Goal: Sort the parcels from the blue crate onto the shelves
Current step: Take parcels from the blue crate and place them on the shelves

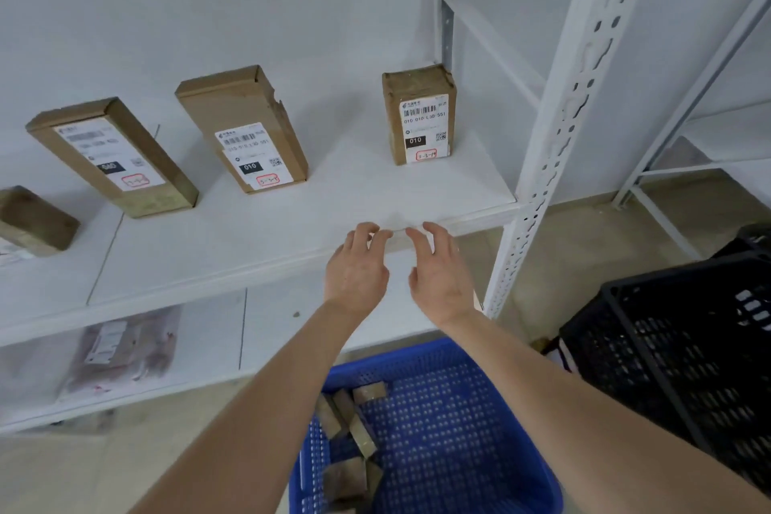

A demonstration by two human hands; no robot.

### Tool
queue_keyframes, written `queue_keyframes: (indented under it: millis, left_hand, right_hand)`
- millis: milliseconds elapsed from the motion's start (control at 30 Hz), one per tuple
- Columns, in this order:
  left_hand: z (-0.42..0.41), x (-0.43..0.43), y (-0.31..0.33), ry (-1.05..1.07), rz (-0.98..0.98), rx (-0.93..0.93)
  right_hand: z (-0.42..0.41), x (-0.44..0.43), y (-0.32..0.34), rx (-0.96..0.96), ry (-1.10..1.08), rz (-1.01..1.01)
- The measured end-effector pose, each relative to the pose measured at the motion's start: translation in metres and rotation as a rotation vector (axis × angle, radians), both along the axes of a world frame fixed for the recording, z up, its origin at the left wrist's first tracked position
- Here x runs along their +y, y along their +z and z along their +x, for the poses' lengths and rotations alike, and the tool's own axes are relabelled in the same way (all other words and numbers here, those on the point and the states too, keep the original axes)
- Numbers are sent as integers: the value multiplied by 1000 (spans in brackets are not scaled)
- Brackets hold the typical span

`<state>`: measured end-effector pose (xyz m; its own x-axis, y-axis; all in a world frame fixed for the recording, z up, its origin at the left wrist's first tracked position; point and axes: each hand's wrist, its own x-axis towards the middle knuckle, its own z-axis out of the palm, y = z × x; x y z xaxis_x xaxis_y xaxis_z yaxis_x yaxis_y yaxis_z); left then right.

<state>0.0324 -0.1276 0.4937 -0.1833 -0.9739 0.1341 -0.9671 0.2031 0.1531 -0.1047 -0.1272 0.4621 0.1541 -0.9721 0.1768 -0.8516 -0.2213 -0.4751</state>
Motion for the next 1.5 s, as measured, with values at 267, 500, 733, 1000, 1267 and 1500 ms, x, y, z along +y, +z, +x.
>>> queue_keyframes:
  millis: [267, 500, 733, 1000, 1267, 1500]
  left_hand:
    - [21, 94, -97, 217, 493, -86]
    - [52, 151, -224, 325, 737, -56]
    - [90, 196, -369, 460, 941, 47]
    - [123, 194, -530, 542, 985, 103]
    - [142, 183, -633, 540, 947, 151]
    - [128, 185, -605, 627, 975, 165]
  right_hand:
    - [6, 90, -88, 194, 127, 320]
    - [29, 130, -204, 278, 148, 623]
    - [74, 145, -369, -36, -39, 1140]
    - [142, 145, -561, -77, -50, 1283]
    - [199, 143, -680, -60, -2, 1232]
    - [166, 117, -647, 159, 62, 962]
